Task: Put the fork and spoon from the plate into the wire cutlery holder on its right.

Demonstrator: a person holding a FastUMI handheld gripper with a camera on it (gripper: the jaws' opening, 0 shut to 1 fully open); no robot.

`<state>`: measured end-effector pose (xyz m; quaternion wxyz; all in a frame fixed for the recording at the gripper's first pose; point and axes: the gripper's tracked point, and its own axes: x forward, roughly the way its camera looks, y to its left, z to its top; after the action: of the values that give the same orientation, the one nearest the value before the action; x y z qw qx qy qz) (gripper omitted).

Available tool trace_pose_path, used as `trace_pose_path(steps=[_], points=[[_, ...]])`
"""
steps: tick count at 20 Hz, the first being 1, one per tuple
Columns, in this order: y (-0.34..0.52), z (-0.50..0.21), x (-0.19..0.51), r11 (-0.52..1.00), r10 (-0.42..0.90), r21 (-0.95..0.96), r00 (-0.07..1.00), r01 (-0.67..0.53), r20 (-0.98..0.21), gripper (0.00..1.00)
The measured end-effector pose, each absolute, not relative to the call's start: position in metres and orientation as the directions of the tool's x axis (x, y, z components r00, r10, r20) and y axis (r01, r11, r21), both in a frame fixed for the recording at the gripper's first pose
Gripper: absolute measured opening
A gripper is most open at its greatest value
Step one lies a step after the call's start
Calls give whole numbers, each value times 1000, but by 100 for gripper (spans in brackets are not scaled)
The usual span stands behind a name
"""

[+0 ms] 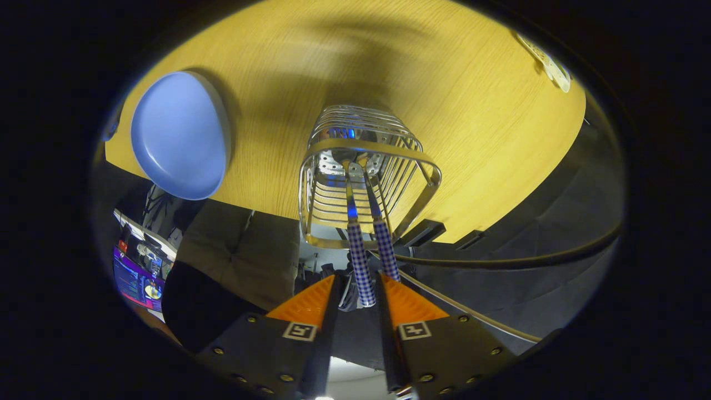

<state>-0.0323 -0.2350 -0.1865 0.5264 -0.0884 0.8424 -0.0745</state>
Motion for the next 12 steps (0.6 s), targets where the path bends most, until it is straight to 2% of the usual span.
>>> trace_pose_path(steps=[1,2,3,4,5,8,12], points=[[-236,-181,-36,973,-229,-223,-421,-64,-877,49],[-236,-177,-39,972,-230,-226,-406,-57,-884,50],[-233,-174,-45,973,-224,-225,-378,-41,-898,72],[-235,-167,-55,975,-217,-220,-352,-32,-910,87],[-232,-162,-60,978,-203,-209,-326,-17,-923,97],[-217,-165,-82,986,-139,-155,-197,65,-970,96],[-203,-159,-99,984,-122,-111,73,143,-990,97]])
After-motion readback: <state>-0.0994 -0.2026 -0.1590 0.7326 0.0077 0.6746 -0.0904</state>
